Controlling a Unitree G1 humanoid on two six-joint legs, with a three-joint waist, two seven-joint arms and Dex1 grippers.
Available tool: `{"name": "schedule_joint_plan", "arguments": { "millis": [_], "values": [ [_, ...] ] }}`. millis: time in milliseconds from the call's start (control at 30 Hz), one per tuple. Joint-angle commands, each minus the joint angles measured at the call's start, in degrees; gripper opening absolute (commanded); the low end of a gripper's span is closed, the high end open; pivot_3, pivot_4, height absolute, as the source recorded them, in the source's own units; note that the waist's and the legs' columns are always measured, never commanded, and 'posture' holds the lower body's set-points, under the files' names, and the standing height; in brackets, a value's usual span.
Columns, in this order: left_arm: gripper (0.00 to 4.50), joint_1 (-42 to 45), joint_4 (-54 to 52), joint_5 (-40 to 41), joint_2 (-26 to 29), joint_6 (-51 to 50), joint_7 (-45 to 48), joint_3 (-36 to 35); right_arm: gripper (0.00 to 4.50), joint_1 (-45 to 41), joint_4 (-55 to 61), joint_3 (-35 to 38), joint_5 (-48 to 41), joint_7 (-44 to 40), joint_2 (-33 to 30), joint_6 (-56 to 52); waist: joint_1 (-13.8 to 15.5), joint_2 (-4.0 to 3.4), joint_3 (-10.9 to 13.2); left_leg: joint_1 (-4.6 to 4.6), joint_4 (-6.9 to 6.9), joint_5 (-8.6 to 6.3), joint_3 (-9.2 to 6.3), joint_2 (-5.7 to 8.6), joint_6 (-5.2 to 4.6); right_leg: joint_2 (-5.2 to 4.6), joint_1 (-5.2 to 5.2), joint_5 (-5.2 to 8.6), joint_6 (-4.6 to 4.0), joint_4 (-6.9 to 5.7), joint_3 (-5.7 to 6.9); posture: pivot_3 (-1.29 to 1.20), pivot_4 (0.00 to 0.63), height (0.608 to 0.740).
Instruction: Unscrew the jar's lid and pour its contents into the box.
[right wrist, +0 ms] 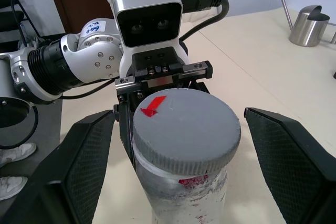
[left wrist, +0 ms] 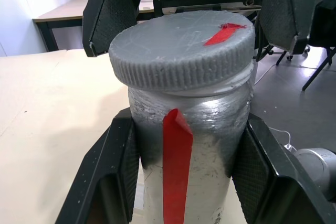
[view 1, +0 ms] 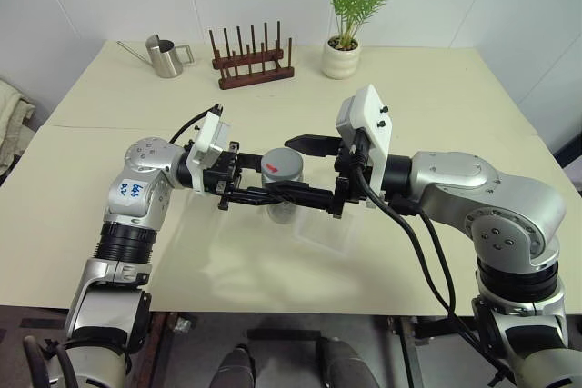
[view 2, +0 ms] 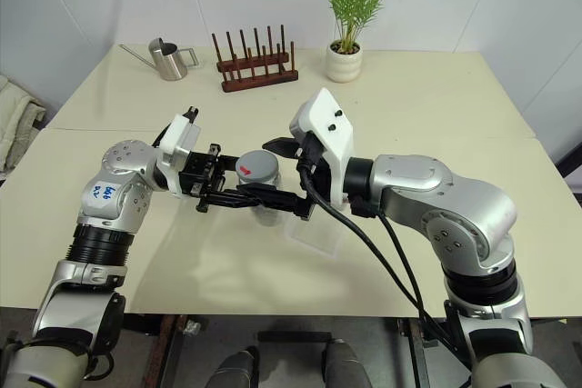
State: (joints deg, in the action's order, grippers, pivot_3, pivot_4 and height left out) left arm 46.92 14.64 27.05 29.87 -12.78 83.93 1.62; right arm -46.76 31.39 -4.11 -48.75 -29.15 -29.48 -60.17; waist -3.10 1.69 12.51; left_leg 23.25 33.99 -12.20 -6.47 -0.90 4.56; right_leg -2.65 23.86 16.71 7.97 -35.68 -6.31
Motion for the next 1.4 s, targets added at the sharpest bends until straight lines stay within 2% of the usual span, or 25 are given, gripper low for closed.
{"name": "schedule_joint_plan", "arguments": {
  "millis": [33, 133, 167, 567, 800, 900, 1000, 1167, 1267, 1400],
  "values": [
    [2.02, 1.49, -1.15, 0.39, -0.18, 1.12, -0.27, -0.63, 3.55, -0.89, 1.01, 0.68, -0.69, -0.15, 0.4, 0.31, 0.0, 0.0, 0.0, 0.0, 0.0, 0.0, 0.0, 0.0, 0.0, 0.0, 0.0, 0.0, 0.0, 0.0, 0.0, 0.0, 0.15, 0.74],
    [2.02, 1.48, -1.05, 0.38, -0.15, 1.27, -0.32, -0.64, 2.58, -0.98, 1.05, 0.64, -0.64, -0.19, 0.39, 0.36, -0.01, 0.0, 0.0, 0.0, 0.0, 0.0, 0.0, 0.0, 0.0, 0.0, 0.0, 0.0, 0.0, 0.0, 0.0, 0.0, 0.15, 0.74],
    [2.02, 1.46, -0.99, 0.35, -0.17, 1.31, -0.34, -0.64, 2.52, -1.0, 1.14, 0.7, -0.82, -0.29, 0.37, 0.31, 0.0, 0.0, 0.0, 0.0, 0.0, 0.0, 0.0, 0.0, 0.0, 0.0, 0.0, 0.0, 0.0, 0.0, 0.0, 0.0, 0.15, 0.74],
    [2.02, 0.54, -0.64, -0.57, 0.51, 0.93, 0.27, 0.24, 2.52, -3.14, -0.53, 3.68, -0.58, 0.85, 0.05, 1.16, 0.0, 0.0, 0.0, 0.0, 0.0, 0.0, 0.0, 0.0, 0.0, 0.0, 0.0, 0.0, 0.0, -0.01, 0.0, 0.0, 0.15, 0.74],
    [2.02, 0.31, -0.63, -0.45, 0.57, 0.61, 0.28, 0.39, 2.52, -4.41, -4.26, 6.08, 3.59, 1.48, -2.38, 3.35, 0.03, 0.0, 0.0, 0.0, 0.0, 0.0, 0.0, 0.0, 0.0, 0.0, 0.0, 0.0, 0.0, 0.01, 0.0, 0.0, 0.15, 0.74],
    [2.02, 0.31, -0.54, -0.46, 1.27, 0.46, -0.47, -0.46, 2.52, -2.86, -7.58, 7.49, 8.82, 3.52, -5.81, 4.43, 0.1, 0.0, 0.0, 0.01, 0.0, 0.0, 0.0, 0.01, 0.0, -0.01, 0.0, 0.0, 0.0, 0.01, 0.0, 0.0, 0.15, 0.74],
    [2.02, 0.89, 0.42, -0.51, 2.83, 0.59, -2.32, -2.48, 2.52, 2.87, -10.16, 9.89, 13.97, 5.75, -9.93, 5.47, 0.25, 0.01, 0.0, 0.01, 0.0, 0.0, 0.0, 0.01, 0.0, -0.01, -0.01, 0.0, 0.0, 0.04, 0.0, 0.0, 0.15, 0.74],
    [2.02, 1.7, 3.11, -1.37, 5.2, 2.32, -4.53, -4.52, 2.52, 14.16, -11.23, 13.96, 19.27, 9.49, -11.75, 5.68, 0.3, -0.01, 0.0, 0.03, -0.02, -0.03, 0.02, 0.01, -0.06, 0.0, 0.01, 0.02, -0.01, 0.06, -0.02, 0.0, 0.15, 0.74],
    [2.02, 2.66, 6.79, -3.21, 5.9, 5.63, -6.6, -5.57, 2.52, 23.78, -10.75, 15.6, 22.12, 10.97, -11.4, 6.65, 0.63, 0.0, 0.0, 0.02, -0.03, -0.04, 0.03, 0.0, -0.07, 0.01, 0.03, 0.05, -0.02, 0.04, -0.01, 0.0, 0.15, 0.74],
    [2.02, 3.92, 9.54, -4.18, 5.29, 8.68, -7.66, -5.68, 2.52, 32.75, -11.59, 17.68, 23.57, 13.47, -6.7, 8.82, 0.77, 0.0, 0.0, 0.02, -0.02, -0.04, 0.08, 0.03, -0.07, 0.0, 0.03, 0.05, 0.01, 0.01, -0.08, 0.0, 0.15, 0.74]
  ]
}}
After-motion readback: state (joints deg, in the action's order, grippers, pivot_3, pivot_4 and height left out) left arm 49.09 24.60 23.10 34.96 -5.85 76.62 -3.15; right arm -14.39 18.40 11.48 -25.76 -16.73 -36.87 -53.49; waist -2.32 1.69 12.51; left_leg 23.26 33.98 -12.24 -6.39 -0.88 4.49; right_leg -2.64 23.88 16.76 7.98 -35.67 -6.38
